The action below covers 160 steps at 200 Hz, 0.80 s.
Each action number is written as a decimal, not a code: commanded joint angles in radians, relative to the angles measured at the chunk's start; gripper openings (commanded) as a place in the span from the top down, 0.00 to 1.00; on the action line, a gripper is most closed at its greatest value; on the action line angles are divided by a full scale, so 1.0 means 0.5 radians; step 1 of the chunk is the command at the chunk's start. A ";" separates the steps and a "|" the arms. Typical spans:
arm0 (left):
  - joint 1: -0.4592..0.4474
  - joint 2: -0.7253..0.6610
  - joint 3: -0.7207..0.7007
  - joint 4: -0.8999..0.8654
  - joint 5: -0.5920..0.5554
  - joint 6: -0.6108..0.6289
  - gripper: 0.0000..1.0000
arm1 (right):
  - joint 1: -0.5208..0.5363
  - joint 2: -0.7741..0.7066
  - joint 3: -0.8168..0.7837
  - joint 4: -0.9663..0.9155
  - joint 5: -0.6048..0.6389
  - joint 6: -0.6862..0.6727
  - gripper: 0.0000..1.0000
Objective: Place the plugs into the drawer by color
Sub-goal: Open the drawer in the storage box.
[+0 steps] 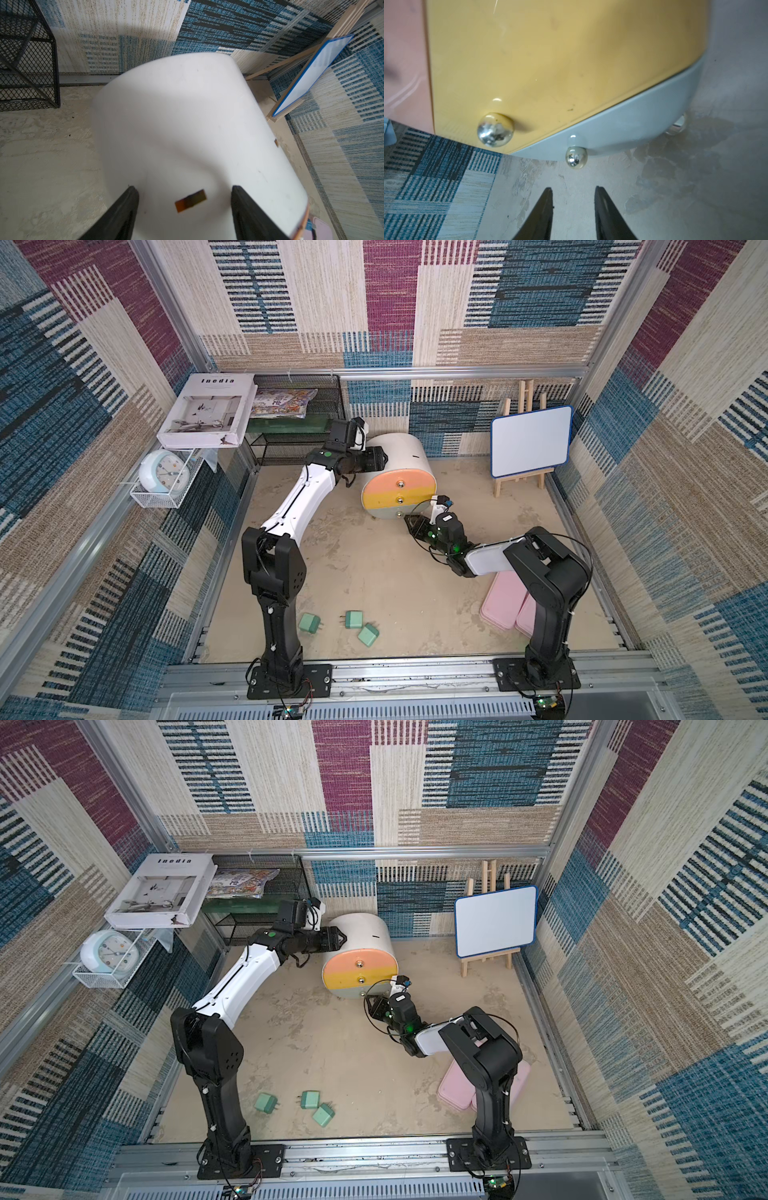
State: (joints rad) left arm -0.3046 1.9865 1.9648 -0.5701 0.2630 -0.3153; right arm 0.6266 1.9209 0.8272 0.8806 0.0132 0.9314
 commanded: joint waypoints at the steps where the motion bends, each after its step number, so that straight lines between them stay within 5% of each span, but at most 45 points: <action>1: -0.001 0.031 -0.002 -0.253 -0.008 0.023 0.26 | -0.014 0.064 0.044 0.163 -0.134 0.176 0.62; 160: -0.006 -0.039 -0.075 -0.228 -0.005 0.008 0.26 | -0.179 0.372 0.135 0.503 -0.304 0.434 0.62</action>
State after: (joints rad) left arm -0.3046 1.9713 1.9419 -0.5671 0.2726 -0.3267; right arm 0.5621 2.1162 0.9176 1.0554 -0.1387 1.1385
